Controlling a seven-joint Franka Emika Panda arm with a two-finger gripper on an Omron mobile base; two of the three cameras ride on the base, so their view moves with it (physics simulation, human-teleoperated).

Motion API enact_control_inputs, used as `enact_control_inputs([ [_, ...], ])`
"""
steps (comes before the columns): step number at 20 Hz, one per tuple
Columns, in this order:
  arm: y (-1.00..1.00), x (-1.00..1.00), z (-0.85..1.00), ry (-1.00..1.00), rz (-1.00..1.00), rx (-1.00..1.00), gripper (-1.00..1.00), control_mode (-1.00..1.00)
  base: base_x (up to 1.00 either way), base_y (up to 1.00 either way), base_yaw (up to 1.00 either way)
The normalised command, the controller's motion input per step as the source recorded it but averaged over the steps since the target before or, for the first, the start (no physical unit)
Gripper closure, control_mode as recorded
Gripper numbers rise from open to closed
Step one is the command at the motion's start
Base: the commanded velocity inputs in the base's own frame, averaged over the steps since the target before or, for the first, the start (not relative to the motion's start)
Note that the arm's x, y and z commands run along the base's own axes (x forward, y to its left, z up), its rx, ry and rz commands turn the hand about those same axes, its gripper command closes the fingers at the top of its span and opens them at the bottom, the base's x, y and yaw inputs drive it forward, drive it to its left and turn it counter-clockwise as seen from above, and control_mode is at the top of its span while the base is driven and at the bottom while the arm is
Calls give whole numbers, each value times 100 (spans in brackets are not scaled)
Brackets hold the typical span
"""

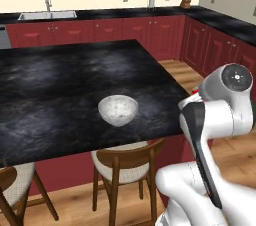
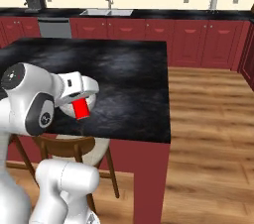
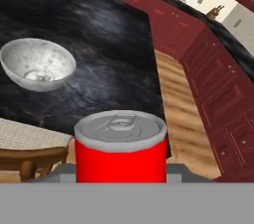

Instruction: Open the fridge, grab two sodas, and place both sodas inside the bowl with ice on the dining counter.

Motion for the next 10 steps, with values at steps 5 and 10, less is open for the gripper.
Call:
enact_control_inputs([
  [5,62,92,-8,25,13,-14,100,-100,0,0,0],
  [10,74,79,0,31,4,-28,100,-100,0,0,0],
])
